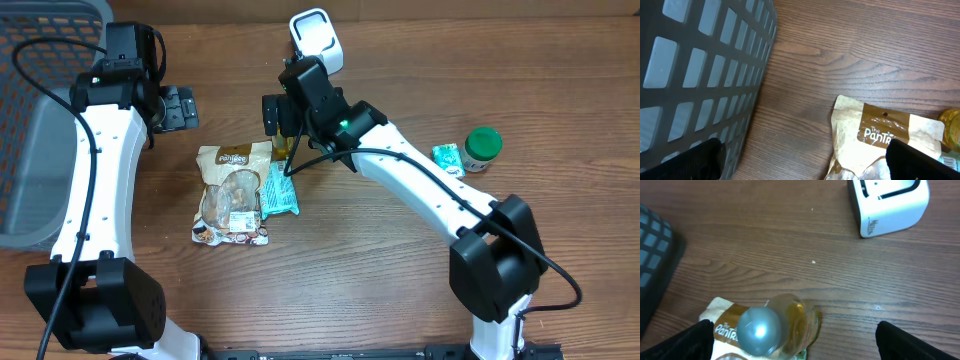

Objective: Scan the item barcode
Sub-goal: 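Lower the right gripper and close it on the bottle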

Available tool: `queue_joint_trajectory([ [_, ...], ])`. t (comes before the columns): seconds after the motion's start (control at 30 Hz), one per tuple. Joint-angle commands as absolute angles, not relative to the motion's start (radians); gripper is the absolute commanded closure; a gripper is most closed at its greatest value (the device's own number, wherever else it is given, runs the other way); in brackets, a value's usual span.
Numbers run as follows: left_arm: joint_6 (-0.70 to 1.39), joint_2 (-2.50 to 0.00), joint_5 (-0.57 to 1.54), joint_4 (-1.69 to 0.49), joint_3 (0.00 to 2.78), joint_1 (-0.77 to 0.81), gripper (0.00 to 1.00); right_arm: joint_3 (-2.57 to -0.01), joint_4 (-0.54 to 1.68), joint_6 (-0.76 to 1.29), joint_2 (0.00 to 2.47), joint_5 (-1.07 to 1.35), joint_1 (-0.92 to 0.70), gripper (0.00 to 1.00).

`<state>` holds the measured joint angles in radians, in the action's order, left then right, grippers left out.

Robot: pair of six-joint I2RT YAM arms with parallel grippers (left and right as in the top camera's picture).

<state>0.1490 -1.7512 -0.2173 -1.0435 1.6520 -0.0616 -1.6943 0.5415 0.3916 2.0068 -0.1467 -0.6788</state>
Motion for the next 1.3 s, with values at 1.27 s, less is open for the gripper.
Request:
queue_joint_trajectory([
  [1.27,0.134,-1.739,-0.216,-1.042,1.673,-0.071,0.00,-1.688,0.461,0.397,2.110,-0.205,-0.734,0.28],
])
